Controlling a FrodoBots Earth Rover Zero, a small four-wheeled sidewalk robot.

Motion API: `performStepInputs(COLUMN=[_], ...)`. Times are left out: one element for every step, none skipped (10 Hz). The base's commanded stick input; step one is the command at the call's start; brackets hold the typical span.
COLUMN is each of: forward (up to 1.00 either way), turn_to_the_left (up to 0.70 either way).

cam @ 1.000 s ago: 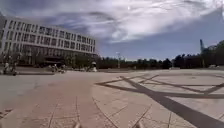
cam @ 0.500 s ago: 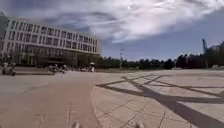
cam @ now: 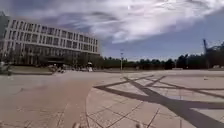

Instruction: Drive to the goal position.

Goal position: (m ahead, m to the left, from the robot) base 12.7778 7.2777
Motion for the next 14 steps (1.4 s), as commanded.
performStepInputs(forward=[0.7, 0.7, 0.7, 0.7, 0.7, 0.7, 0.7, 0.7, 0.7, 0.7, 0.7, 0.7, 0.7, 0.7], turn_to_the_left=[0.14, 0.14, 0.0, 0.0, 0.0, 0.0, 0.04, 0.1, 0.14, 0.05, 0.02, 0.0, 0.0, 0.0])
